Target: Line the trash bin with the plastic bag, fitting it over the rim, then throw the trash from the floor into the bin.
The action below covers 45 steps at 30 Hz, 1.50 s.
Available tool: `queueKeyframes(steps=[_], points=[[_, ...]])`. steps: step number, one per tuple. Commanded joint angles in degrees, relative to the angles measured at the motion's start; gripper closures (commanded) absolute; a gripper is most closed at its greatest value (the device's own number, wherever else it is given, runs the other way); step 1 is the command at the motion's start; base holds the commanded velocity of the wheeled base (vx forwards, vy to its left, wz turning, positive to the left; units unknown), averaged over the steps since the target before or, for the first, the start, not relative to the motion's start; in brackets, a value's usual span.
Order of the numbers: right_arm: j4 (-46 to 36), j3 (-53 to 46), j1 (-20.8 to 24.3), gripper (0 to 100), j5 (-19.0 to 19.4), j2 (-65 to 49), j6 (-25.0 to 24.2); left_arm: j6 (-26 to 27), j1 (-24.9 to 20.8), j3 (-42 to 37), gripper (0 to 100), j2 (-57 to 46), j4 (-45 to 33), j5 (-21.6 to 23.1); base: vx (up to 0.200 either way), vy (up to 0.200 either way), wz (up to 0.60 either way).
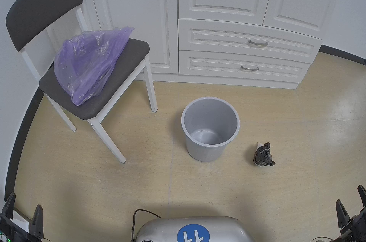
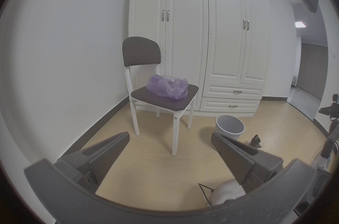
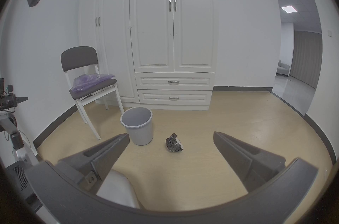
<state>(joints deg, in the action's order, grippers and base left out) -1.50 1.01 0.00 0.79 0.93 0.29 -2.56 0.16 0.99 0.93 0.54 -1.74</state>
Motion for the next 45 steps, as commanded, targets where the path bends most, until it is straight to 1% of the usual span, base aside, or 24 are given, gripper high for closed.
queueKeyframes(steps=[1, 6, 7, 8, 11, 15, 28, 30, 32, 33, 34, 35, 41, 43, 44, 45], points=[[-0.1, -1.0, 0.0, 0, 0.1, -0.9, 0.1, 0.0, 0.0, -1.0, 0, -0.8, 0.0, 0.0, 0.000, 0.000, 0.00], [-0.1, -1.0, -0.1, 0, 0.2, -0.8, 0.2, -0.1, 0.0, -1.0, 0, -0.8, 0.0, 0.0, 0.000, 0.000, 0.00], [-0.3, -1.0, -0.1, 0, 0.8, -0.8, 1.9, -0.1, 0.0, -1.0, 0, -0.8, 0.0, 0.1, 0.000, 0.000, 0.00], [-0.3, -1.0, 0.0, 0, 1.2, -0.8, 2.0, -0.1, 0.0, -1.0, 0, -0.8, 0.0, 0.0, 0.000, 0.000, 0.00], [-0.3, -0.8, 0.1, 0, 1.5, -0.9, 0.3, -0.1, 0.0, -1.0, 0, -0.8, 0.0, 0.0, 0.000, 0.000, 0.00], [-0.3, -0.8, 0.2, 0, 1.1, -0.9, -0.3, -0.1, -0.1, -1.0, 0, -0.8, 0.0, 0.2, 0.000, 0.000, 0.00], [-0.1, -0.9, 0.0, 0, 1.1, -0.9, -0.1, 0.2, -0.1, -1.0, 0, -0.9, 0.1, 0.1, 0.000, 0.000, 0.00], [0.0, -1.0, -0.1, 0, 1.0, -0.9, 0.1, 0.8, -0.1, -1.0, 0, -0.9, 0.1, 0.1, 0.000, 0.000, 0.00], [-0.3, -1.0, -0.1, 0, 1.0, -0.8, 1.1, 3.1, 0.0, -1.0, 0, -0.9, -0.1, 1.0, 0.000, 0.000, 0.00], [-0.3, -1.0, -0.1, 0, 1.3, -0.8, 2.7, 5.1, 0.0, -1.0, 0, -0.9, 0.1, 2.4, 0.000, 0.000, 0.00], [-0.2, -1.0, -0.1, 0, 1.6, -0.9, 4.0, 5.9, 0.0, -1.0, 0, -0.9, 0.1, 3.3, 0.000, 0.000, 0.00], [-0.3, -1.0, -0.1, 0, 1.8, -0.9, 4.7, 5.9, 0.0, -1.0, 0, -0.9, 0.1, 3.6, 0.000, 0.000, 0.00], [-0.2, -0.9, -0.1, 0, 1.9, -0.9, 4.7, 5.7, 0.0, -1.0, 0, -0.9, 0.1, 3.3, 0.000, 0.000, 0.00], [0.0, -1.0, -0.1, 0, 1.9, -0.9, 4.3, 5.5, 0.0, -1.0, 0, -0.9, 0.2, 3.3, 0.000, 0.000, 0.00], [0.4, -1.0, -0.1, 0, 1.8, -0.9, 2.4, 3.6, 0.0, -1.0, 0, -0.9, 0.0, 2.8, 0.000, 0.000, 0.00], [0.4, -1.0, -0.1, 0, 1.8, -0.9, 2.4, 3.6, 0.0, -1.0, 0, -0.9, 0.0, 2.8, 0.000, 0.000, 0.00]])
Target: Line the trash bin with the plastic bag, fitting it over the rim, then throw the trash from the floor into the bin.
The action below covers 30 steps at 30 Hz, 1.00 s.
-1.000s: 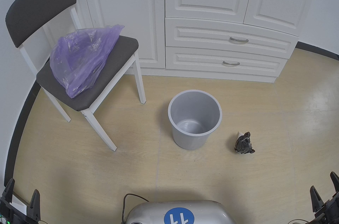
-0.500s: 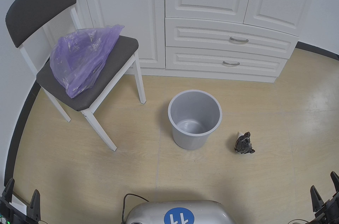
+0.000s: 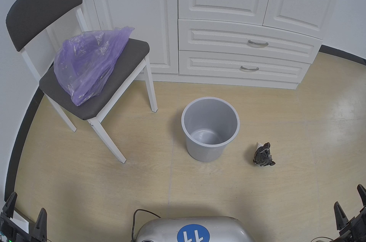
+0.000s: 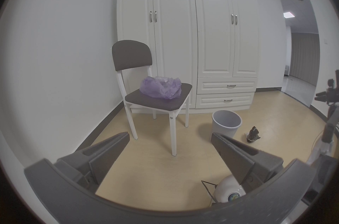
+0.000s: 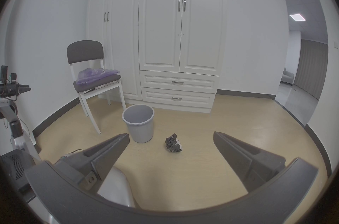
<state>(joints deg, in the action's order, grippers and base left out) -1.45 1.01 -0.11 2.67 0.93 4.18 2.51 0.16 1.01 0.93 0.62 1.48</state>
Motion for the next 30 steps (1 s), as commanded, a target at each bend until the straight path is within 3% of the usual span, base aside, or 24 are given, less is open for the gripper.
queueKeyframes(steps=[1, 2, 4, 5, 6, 9, 10, 14, 15, 19, 21, 24, 27, 29, 30], points=[[4.1, 1.0, 0.1, 0, -0.7, -0.9, -10.1, -5.3, 0.0, -1.0, 0, -0.9, 0.0, -2.3, 0.000, 0.000, 0.00], [6.1, 3.6, 0.1, 0, -1.0, -0.9, -15.7, -5.2, 0.0, -1.0, 0, -0.9, 0.0, -2.7, 0.000, 0.000, 0.00], [5.1, 9.3, 0.2, 0, -0.5, -0.4, -20.8, -4.8, 0.0, -1.0, 0, -0.9, 0.3, -2.7, 0.000, 0.000, 0.00], [3.4, 9.7, 0.3, 0, -0.3, -0.1, -19.7, -4.4, 0.0, -1.0, 0, -0.9, 0.5, -2.4, 0.000, 0.000, 0.00], [0.0, 10.0, 0.5, 0, 0.5, 0.8, -15.7, -3.7, 0.0, 0.0, 0, -0.9, 2.5, -1.9, 0.000, 0.000, 0.00], [-1.3, 10.2, 1.2, 0, 3.1, 3.6, -8.4, -6.8, -1.2, 9.0, 0, 2.5, 6.6, 4.9, 0.000, 0.000, 0.00], [-0.2, 10.7, 1.2, 0, 3.7, 6.3, -7.9, -7.6, -2.0, 11.2, 0, 4.8, 6.0, 7.2, 0.000, 0.000, 0.00], [3.6, 14.5, 1.2, 0, 3.9, 15.7, -7.3, -4.0, -2.3, 13.9, 0, 13.2, 3.3, 7.8, 0.000, 0.000, 0.00], [4.4, 17.0, 1.3, 0, 3.9, 22.2, -6.0, -1.5, -2.4, 15.9, 0, 22.1, 3.5, 7.4, 0.000, 0.000, 0.00], [4.8, 24.7, 1.3, 0, 3.9, 34.7, -1.2, -0.2, -2.1, 23.6, 0, 39.7, 4.3, 6.3, 0.000, 0.000, 0.00], [4.8, 26.1, 1.3, 0, 3.9, 36.6, -0.8, -0.1, -2.3, 24.9, 0, 42.7, 4.3, 5.8, 0.000, 0.000, 0.00], [5.1, 28.5, 2.8, 0, 3.9, 41.8, -0.3, 3.7, -2.6, 30.5, 0, 57.3, 5.0, 3.1, 0.000, 0.000, 0.00], [6.4, 28.1, 4.0, 0, 4.0, 43.7, -0.5, 6.1, -2.3, 31.9, 0, 65.2, 7.7, 1.8, 0.000, 0.000, 0.00], [8.4, 28.1, 4.9, 0, 3.7, 46.0, -0.5, 7.1, -2.6, 32.5, 0, 69.6, 10.8, -0.7, 0.000, 0.000, 0.00], [11.1, 27.8, 6.1, 0, 3.4, 48.0, -0.8, 8.6, -2.7, 34.1, 0, 75.2, 15.0, -5.0, 0.000, 0.000, 0.00]])
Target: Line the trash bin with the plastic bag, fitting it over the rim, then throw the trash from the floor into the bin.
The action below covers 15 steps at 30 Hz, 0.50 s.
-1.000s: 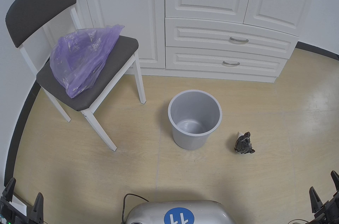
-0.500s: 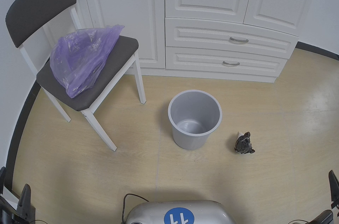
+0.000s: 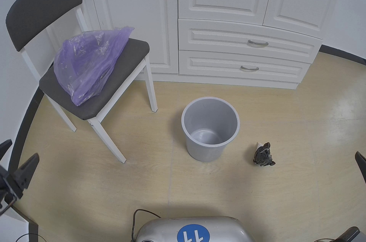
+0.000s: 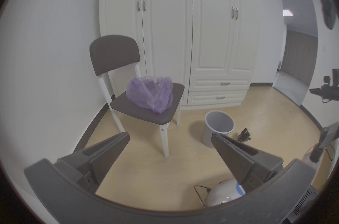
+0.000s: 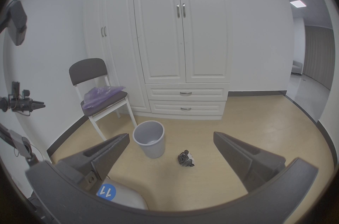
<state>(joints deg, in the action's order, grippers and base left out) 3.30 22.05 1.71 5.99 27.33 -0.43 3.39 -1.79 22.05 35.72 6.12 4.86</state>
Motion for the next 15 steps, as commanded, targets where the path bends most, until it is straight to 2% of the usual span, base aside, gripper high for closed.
queueKeyframes(steps=[1, 5, 8, 10, 13, 15], points=[[7.0, 6.8, 4.8, 0, 0.1, 22.5, 3.5, 8.3, -0.8, 14.1, 0, 42.6, 10.8, -9.7, 0.000, 0.000, 0.00], [8.9, 6.2, 6.3, 0, -0.4, 26.0, 2.0, 10.8, -1.0, 18.8, 0, 50.0, 12.9, -12.9, 0.000, 0.000, 0.00], [11.0, 6.1, 8.4, 0, -3.7, 27.9, 0.4, 11.6, -2.9, 23.4, 0, 54.5, 12.5, -13.1, 0.000, 0.000, 0.00], [13.5, 6.2, 9.8, 0, -7.0, 28.9, -1.5, 11.6, -3.9, 26.7, 0, 57.0, 12.2, -14.8, 0.000, 0.000, 0.00], [16.4, 6.0, 10.8, 0, -9.3, 29.9, -2.9, 11.8, -5.4, 29.9, 0, 60.1, 12.0, -17.9, 0.000, 0.000, 0.00], [16.6, 6.0, 10.9, 0, -9.8, 29.9, -3.0, 12.0, -5.6, 31.6, 0, 62.0, 12.1, -18.2, 0.000, 0.000, 0.00]])
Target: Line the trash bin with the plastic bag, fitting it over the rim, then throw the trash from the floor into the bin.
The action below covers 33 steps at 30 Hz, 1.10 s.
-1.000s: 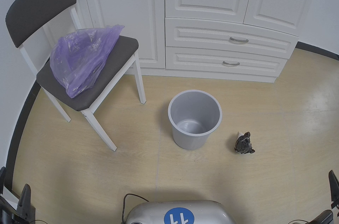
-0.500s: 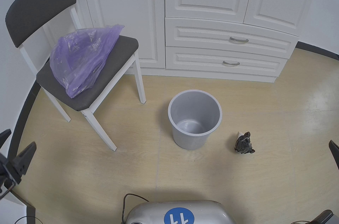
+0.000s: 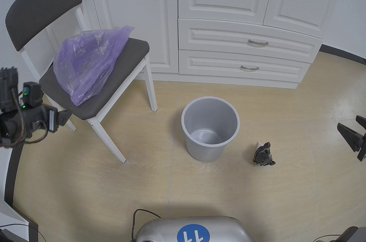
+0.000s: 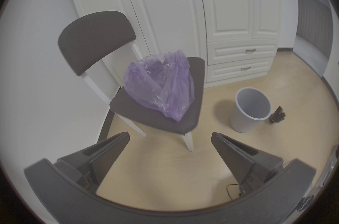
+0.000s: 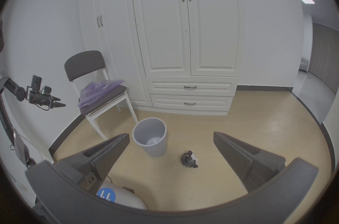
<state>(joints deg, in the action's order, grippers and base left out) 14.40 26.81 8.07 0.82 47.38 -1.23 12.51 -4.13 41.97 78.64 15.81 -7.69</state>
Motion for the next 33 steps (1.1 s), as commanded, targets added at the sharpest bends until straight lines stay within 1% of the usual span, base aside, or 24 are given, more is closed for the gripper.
queueKeyframes(steps=[1, 5, 8, 10, 11, 15, 23, 26, 29, 32, 33], points=[[5.6, 1.2, 4.6, 0, -4.6, 9.7, -2.1, 3.2, -3.4, 12.6, 0, 20.1, 2.5, -5.8, 0.000, 0.000, 0.00], [5.6, 1.5, 4.4, 0, -4.6, 9.0, -2.2, 5.9, -3.5, 16.7, 0, 23.0, 2.6, -6.1, 0.000, 0.000, 0.00], [5.6, 1.0, 4.4, 0, -4.6, 8.8, -2.0, 6.7, -3.6, 21.0, 0, 25.1, 2.2, -8.0, 0.000, 0.000, 0.00], [5.6, 0.7, 4.4, 0, -4.5, 8.6, -1.8, 6.8, -3.7, 22.2, 0, 25.7, 2.1, -8.2, 0.000, 0.000, 0.00], [5.6, 0.4, 4.5, 0, -4.5, 8.5, -1.8, 7.6, -3.6, 24.6, 0, 27.0, 1.4, -8.4, 0.000, 0.000, 0.00], [5.6, 0.5, 4.5, 0, -4.4, 8.6, -1.8, 9.1, -3.2, 28.3, 0, 28.8, -0.7, -9.9, 0.000, 0.000, 0.00], [5.6, 0.5, 4.2, 0, -4.3, 7.9, -1.8, 9.3, -3.2, 30.5, 0, 30.9, -1.7, -10.4, 0.000, 0.000, 0.00], [5.6, 0.6, 4.0, 0, -4.2, 7.9, -1.8, 9.5, -3.2, 31.8, 0, 31.2, -1.7, -12.1, 0.000, 0.000, 0.00], [5.6, 0.6, 4.0, 0, -4.1, 7.9, -1.8, 9.6, -3.0, 32.1, 0, 31.2, -1.8, -12.8, 0.000, 0.000, 0.00], [5.6, 0.6, 4.0, 0, -4.1, 7.9, -1.8, 10.1, -2.5, 32.6, 0, 31.0, -1.8, -12.9, 0.000, 0.000, 0.00], [5.6, 0.6, 4.0, 0, -4.1, 7.9, -1.8, 11.0, -1.5, 32.6, 0, 30.9, -1.8, -12.9, 0.000, 0.000, 0.00]])
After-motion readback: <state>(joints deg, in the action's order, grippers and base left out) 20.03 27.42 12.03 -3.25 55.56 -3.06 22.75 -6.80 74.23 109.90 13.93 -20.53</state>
